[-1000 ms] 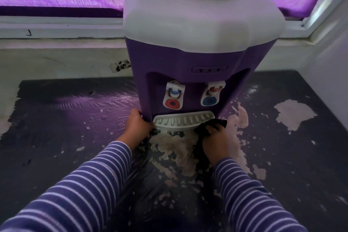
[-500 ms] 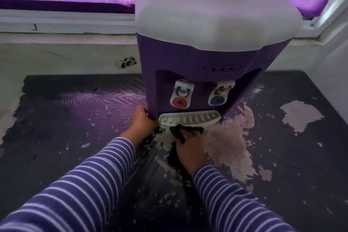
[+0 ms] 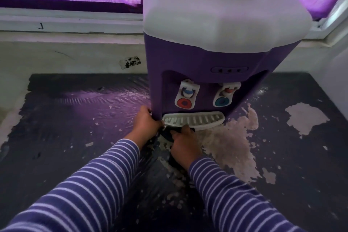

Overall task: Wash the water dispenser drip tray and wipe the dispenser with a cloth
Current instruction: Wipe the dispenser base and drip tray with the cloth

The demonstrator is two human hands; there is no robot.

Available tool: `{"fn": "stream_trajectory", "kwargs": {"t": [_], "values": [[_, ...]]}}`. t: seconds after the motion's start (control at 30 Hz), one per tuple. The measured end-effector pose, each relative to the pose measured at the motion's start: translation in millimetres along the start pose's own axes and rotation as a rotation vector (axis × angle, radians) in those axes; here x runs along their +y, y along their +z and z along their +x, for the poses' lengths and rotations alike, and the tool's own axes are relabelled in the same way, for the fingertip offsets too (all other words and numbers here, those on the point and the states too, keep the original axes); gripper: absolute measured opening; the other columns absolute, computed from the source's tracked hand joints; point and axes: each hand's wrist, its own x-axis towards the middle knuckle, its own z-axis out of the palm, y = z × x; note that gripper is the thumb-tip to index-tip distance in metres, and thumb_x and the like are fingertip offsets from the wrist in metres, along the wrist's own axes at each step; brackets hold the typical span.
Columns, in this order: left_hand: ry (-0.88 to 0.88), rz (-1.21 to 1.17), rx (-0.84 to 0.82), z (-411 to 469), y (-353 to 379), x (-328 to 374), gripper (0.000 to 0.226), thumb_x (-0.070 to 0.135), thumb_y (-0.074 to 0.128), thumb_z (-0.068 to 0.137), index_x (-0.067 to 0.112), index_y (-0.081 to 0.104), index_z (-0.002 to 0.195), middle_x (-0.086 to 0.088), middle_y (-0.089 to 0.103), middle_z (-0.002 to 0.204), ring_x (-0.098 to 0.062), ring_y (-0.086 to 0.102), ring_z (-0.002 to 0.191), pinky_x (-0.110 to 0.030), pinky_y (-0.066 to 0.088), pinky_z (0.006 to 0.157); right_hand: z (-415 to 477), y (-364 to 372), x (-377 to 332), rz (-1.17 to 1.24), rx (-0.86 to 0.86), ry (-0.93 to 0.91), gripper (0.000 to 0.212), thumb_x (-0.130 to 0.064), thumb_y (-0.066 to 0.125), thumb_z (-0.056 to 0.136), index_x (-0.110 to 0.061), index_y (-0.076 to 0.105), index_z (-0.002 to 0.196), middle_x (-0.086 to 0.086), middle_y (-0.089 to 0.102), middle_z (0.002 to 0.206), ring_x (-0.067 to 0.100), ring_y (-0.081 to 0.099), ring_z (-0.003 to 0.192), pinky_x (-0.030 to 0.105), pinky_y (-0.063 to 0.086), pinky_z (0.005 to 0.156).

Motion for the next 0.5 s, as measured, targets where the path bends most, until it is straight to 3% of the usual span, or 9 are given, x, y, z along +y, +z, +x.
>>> {"fn": "stream_trajectory", "kwargs": {"t": [0.23,0.4,0.5], "values": [[-0.007,0.011,-0.028,0,-2,0,0.047,0.022,0.078,0.067,0.019,0.041,0.096,-0.009,0.063,0.098,-0.028,0.061,0.087,-0.048,0.054,0.077,-1,-1,9,0.036,0.019,0.068,0.042,-0.013,0.043,0.091,-0.017,0.05,0.133,0.016,0.039,0.13,0.033,0.041,0.117,0.039,0.04,0.103],[0.003,0.004,-0.023,0,-2,1,0.046,0.02,0.078,0.069,0.02,0.04,0.095,-0.006,0.061,0.097,-0.024,0.06,0.089,-0.045,0.053,0.079,5,7,-15,0.012,-0.052,-0.071,0.044,-0.026,0.042,0.096,-0.024,0.042,0.139,0.017,0.035,0.136,0.039,0.035,0.125,0.047,0.037,0.105],[0.005,0.0,-0.016,-1,-2,1,0.045,0.017,0.077,0.07,0.018,0.041,0.095,-0.008,0.061,0.099,-0.025,0.06,0.09,-0.047,0.054,0.079,7,8,-11,-0.045,-0.086,-0.155,0.039,-0.03,0.042,0.097,-0.03,0.049,0.136,0.013,0.036,0.138,0.037,0.032,0.127,0.048,0.034,0.107]]}}
